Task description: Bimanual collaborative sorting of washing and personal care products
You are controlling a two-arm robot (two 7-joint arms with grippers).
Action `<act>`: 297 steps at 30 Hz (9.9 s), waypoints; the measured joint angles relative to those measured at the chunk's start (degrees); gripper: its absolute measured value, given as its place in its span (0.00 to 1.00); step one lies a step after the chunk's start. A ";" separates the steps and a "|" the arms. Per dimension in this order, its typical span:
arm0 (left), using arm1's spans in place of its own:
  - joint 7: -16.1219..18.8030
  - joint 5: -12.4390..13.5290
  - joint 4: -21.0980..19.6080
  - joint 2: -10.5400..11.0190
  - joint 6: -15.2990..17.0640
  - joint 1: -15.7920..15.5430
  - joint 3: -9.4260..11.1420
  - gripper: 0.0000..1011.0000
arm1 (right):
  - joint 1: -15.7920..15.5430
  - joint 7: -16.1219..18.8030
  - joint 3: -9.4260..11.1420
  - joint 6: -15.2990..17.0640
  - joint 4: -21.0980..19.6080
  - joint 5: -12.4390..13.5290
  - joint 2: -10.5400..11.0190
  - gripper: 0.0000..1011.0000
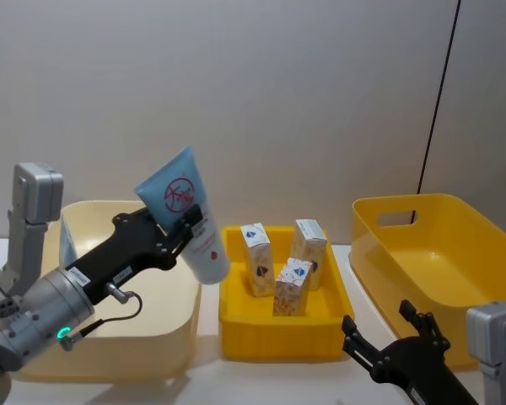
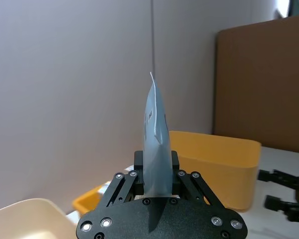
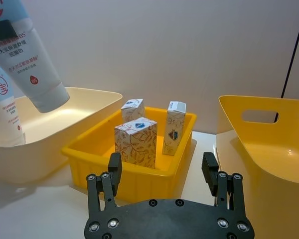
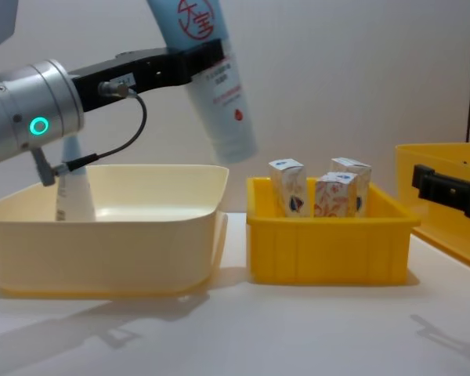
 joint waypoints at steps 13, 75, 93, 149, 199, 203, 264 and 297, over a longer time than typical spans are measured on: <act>-8.12 -5.36 0.73 -0.83 3.11 -1.35 2.81 0.26 | 0.00 0.00 0.00 0.00 0.00 0.00 0.00 0.99; -11.04 -8.04 1.69 -2.11 6.01 -2.02 6.63 0.26 | 11.71 20.73 -3.34 11.77 1.42 10.13 9.77 0.99; -11.04 -8.03 1.68 -2.11 6.00 -2.02 6.62 0.26 | 16.00 23.72 -6.71 10.75 3.58 9.77 10.36 0.99; -11.04 -8.03 1.68 -2.12 6.00 -2.02 6.62 0.91 | 20.02 23.03 -10.98 8.59 5.76 7.35 9.18 0.51; -11.04 -8.03 1.69 -2.12 6.00 -2.02 6.63 0.99 | 17.63 -3.68 3.82 3.30 9.87 -3.03 6.03 0.50; -11.04 -8.03 1.69 -2.11 6.00 -2.02 6.63 0.99 | 17.93 -6.44 4.80 3.35 10.96 -4.48 5.33 0.50; -11.04 -8.03 1.69 -2.11 6.00 -2.02 6.63 0.99 | 20.33 -9.98 5.75 12.90 17.04 -5.72 0.15 0.99; 2.48 0.74 -3.57 0.04 5.59 3.40 6.71 0.99 | 14.26 -0.48 7.38 4.32 10.52 0.53 0.58 0.99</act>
